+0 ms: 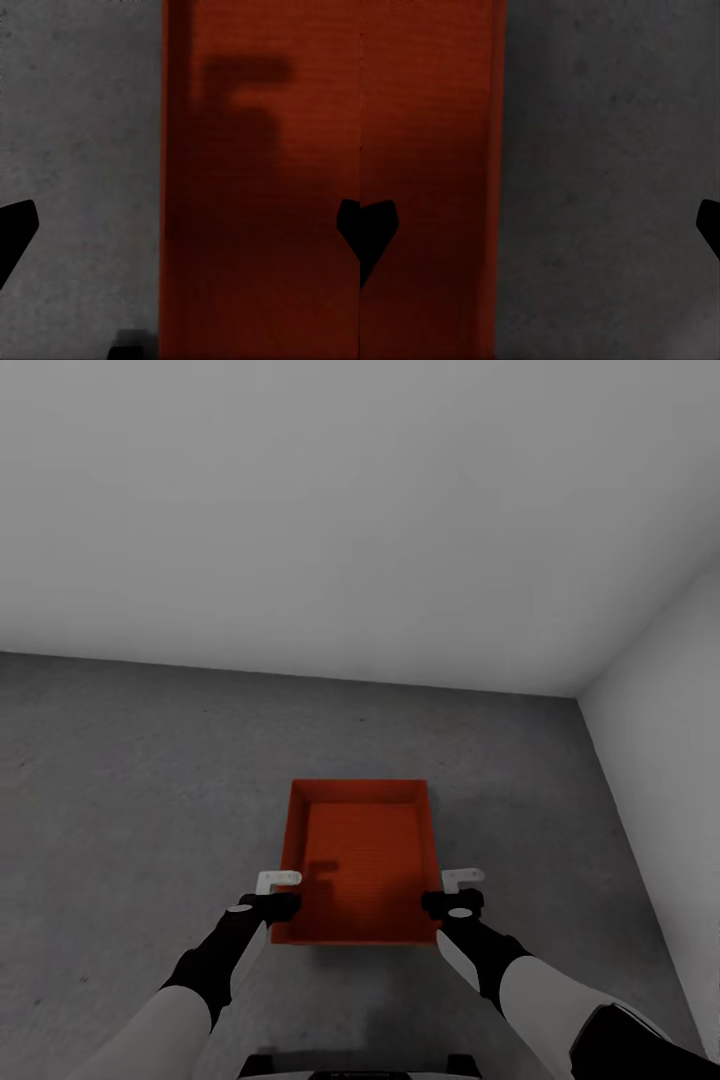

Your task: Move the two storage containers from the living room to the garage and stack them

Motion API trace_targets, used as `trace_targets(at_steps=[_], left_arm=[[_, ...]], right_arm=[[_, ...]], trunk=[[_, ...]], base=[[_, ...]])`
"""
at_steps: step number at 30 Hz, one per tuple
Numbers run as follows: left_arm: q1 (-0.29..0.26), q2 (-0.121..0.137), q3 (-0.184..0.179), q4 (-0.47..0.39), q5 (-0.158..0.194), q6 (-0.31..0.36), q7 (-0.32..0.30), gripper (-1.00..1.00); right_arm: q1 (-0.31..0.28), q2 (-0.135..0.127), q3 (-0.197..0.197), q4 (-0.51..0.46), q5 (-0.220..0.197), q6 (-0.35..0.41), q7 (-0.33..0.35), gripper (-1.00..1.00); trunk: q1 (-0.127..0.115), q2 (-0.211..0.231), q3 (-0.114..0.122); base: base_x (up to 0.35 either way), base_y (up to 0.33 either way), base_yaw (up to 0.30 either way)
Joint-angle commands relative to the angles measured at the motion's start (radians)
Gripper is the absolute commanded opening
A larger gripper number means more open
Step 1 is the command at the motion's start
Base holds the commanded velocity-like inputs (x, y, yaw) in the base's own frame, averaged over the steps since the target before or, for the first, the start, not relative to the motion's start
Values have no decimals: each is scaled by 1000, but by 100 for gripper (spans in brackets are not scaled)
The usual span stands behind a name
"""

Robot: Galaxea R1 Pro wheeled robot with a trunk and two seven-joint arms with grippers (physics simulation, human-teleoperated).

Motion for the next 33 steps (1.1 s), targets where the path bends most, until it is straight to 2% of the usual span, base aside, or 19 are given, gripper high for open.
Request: trace_targets(at_steps=[1,21,33], left_arm=[[0,0,-2,-2,2,6,5,100],[0,0,-2,-3,2,6,4,100],[0,1,-2,-3,1,3,4,100]], right_arm=[[-1,0,9,-1,-6,3,-7,100],[-1,3,9,-1,-8,1,-8,100],[-1,4,8,0,-10,0,-8,100]], trunk=[[-4,7,3],[-81,147,66],[-127,231,119]], base=[[0,0,0],[0,0,0],[0,0,0]])
